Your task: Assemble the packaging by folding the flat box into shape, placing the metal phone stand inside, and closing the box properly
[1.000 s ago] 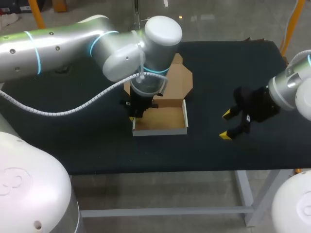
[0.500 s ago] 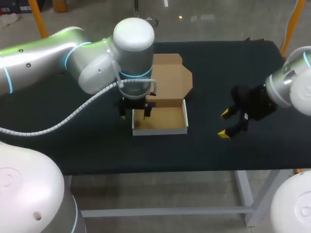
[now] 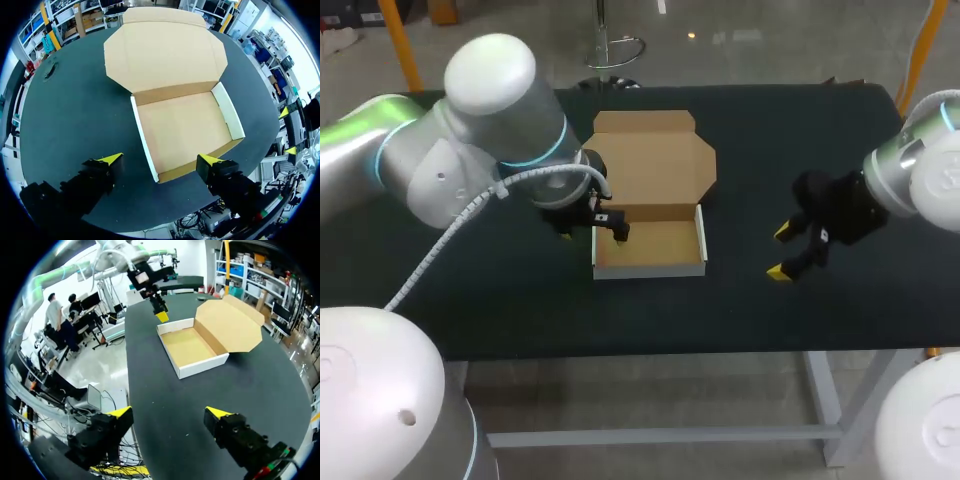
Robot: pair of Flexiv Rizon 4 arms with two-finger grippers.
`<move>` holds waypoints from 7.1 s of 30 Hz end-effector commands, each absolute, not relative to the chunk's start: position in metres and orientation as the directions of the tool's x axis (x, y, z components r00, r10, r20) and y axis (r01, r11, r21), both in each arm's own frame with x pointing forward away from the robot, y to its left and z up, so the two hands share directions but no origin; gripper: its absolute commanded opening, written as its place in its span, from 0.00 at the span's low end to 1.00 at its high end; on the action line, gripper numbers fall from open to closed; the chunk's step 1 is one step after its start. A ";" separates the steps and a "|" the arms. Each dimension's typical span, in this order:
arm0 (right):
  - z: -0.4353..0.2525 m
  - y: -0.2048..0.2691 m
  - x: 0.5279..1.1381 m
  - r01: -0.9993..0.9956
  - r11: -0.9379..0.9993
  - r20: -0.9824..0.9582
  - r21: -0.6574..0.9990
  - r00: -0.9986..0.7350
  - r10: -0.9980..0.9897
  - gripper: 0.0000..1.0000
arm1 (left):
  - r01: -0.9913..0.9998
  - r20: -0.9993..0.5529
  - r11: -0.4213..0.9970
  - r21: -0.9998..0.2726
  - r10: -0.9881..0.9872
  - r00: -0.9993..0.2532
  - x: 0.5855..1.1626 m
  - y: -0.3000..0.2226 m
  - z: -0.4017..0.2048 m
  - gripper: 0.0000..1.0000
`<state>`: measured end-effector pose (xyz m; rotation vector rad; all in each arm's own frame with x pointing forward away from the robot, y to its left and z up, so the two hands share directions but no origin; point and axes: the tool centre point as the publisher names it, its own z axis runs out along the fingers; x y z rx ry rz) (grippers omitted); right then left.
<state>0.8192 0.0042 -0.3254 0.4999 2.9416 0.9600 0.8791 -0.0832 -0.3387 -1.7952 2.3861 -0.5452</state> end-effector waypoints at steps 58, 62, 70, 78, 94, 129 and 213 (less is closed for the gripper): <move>-0.263 -0.053 0.795 0.750 0.486 0.195 0.448 -0.613 0.766 1.00 | -0.826 0.307 0.364 -0.430 -0.802 -0.513 0.759 0.013 -0.213 1.00; -0.256 -0.065 0.797 0.833 0.380 0.245 0.403 -0.498 0.832 1.00 | -0.864 0.295 0.303 -0.401 -0.851 -0.435 0.756 0.016 -0.208 1.00; -0.246 -0.076 0.793 0.890 0.289 0.270 0.351 -0.392 0.879 1.00 | -0.907 0.272 0.215 -0.363 -0.906 -0.323 0.747 0.022 -0.192 1.00; -0.236 -0.087 0.787 0.935 0.198 0.282 0.293 -0.282 0.917 1.00 | -0.936 0.215 0.191 -0.295 -0.941 -0.260 0.737 0.021 -0.182 1.00; -0.225 -0.095 0.788 0.964 0.113 0.241 0.242 -0.173 0.955 1.00 | -0.952 0.175 0.135 -0.276 -0.966 -0.188 0.722 0.022 -0.176 1.00; -0.225 -0.095 0.790 0.974 0.065 0.231 0.218 -0.116 0.966 1.00 | -0.952 0.164 0.054 -0.300 -0.981 -0.107 0.731 0.035 -0.190 1.00; -0.225 -0.095 0.790 0.974 0.065 0.231 0.218 -0.116 0.966 1.00 | -0.984 0.130 -0.122 -0.127 -0.986 0.106 0.857 0.119 -0.312 1.00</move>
